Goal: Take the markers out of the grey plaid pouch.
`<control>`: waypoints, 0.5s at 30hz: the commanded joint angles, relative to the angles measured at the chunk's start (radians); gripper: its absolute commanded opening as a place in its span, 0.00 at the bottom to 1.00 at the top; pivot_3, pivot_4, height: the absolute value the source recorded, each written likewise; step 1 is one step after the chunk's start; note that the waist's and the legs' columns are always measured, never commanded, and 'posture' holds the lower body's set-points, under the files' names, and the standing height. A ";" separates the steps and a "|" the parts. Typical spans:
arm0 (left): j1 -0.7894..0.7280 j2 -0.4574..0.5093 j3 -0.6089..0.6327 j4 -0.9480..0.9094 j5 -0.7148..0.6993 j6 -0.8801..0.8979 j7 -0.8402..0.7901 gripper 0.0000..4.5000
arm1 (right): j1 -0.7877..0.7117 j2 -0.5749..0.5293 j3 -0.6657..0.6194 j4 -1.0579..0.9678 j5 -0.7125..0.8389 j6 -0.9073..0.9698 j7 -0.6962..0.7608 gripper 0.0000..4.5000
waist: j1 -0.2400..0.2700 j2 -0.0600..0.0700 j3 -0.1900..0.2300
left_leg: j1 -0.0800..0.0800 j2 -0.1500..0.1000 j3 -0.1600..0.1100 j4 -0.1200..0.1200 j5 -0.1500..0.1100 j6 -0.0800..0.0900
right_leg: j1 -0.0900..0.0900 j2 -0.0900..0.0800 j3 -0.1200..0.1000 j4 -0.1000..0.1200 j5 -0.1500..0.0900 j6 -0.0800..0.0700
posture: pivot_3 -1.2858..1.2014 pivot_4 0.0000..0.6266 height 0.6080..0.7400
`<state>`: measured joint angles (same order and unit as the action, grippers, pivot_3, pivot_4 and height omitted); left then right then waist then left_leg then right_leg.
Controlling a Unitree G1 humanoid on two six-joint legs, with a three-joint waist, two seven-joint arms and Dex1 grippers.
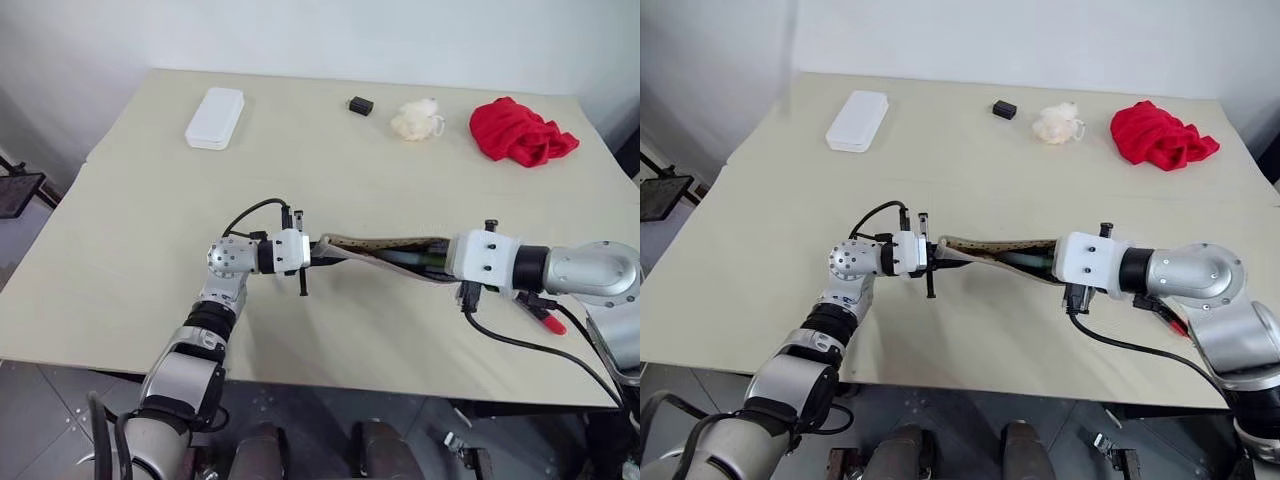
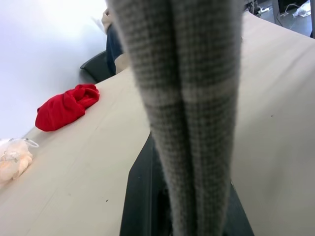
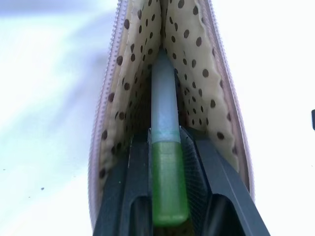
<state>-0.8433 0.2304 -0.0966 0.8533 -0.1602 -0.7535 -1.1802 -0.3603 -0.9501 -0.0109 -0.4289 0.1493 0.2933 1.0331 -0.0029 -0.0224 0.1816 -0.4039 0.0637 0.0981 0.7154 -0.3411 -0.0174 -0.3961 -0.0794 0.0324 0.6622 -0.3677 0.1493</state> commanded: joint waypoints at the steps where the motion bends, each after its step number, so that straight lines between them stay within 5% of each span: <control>1: 0.000 0.005 0.005 -0.031 -0.013 0.001 0.001 0.00 | -0.007 -0.024 -0.033 -0.044 -0.007 -0.035 -0.006 0.11 | 0.000 0.000 0.000 | 0.000 0.000 0.000 0.000 0.000 0.000 | 0.000 0.000 0.000 0.000 0.000 0.000 | 0.52 0.24 1.00; 9: 0.010 0.006 -0.002 -0.050 -0.014 0.010 -0.005 0.00 | -0.053 -0.023 -0.051 -0.106 0.059 0.031 -0.004 0.11 | 0.000 0.000 0.000 | 0.000 0.000 -0.001 0.000 0.000 0.000 | 0.000 0.000 0.000 0.000 0.000 0.000 | 0.52 0.24 1.00; 15: 0.024 0.027 0.006 -0.054 -0.022 0.025 -0.016 0.00 | 0.099 -0.111 -0.381 -0.115 0.282 0.172 0.133 0.11 | 0.012 0.000 0.000 | 0.000 0.000 -0.002 0.000 0.000 0.000 | 0.001 0.000 -0.001 0.000 0.000 0.000 | 0.52 0.24 1.00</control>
<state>-0.8226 0.2560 -0.0947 0.8261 -0.1647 -0.7298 -1.1926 -0.2824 -1.0424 -0.3037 -0.5094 0.3755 0.4391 1.1317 0.0088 -0.0224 0.1816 -0.4036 0.0635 0.0962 0.7154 -0.3412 -0.0172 -0.3939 -0.0794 0.0315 0.6618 -0.3677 0.1493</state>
